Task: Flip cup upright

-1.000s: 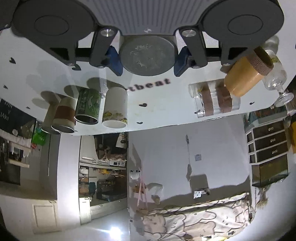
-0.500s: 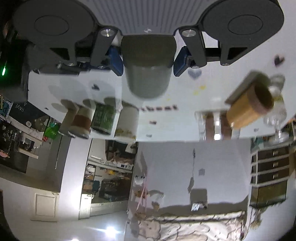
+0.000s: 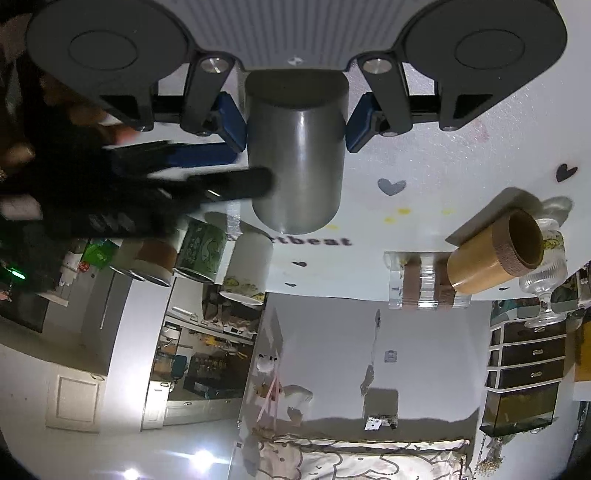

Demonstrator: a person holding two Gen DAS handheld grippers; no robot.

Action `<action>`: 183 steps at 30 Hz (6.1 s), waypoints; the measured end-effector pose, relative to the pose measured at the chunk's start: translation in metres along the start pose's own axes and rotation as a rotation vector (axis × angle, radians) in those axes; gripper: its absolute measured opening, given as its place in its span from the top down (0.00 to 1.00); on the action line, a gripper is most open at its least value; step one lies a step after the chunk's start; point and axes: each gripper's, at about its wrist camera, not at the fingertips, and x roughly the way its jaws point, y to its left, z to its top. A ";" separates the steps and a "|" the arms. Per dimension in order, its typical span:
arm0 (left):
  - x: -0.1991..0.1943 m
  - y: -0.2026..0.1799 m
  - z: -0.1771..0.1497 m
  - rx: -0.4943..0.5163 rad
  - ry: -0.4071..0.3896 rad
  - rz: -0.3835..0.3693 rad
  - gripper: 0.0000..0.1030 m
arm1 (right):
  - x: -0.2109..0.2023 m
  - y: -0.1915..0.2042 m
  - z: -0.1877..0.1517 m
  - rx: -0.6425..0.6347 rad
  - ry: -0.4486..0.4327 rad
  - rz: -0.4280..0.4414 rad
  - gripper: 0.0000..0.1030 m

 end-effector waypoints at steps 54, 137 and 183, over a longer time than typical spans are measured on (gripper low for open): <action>0.014 -0.009 -0.025 0.027 -0.141 0.100 0.23 | 0.052 0.056 0.084 -0.586 -0.292 -0.388 0.30; -0.020 -0.028 0.005 0.028 -0.269 0.307 0.00 | -0.101 0.015 -0.031 -0.516 -0.460 -0.505 0.00; -0.019 -0.029 0.006 0.027 -0.265 0.305 0.00 | -0.099 0.010 -0.027 -0.509 -0.453 -0.506 0.00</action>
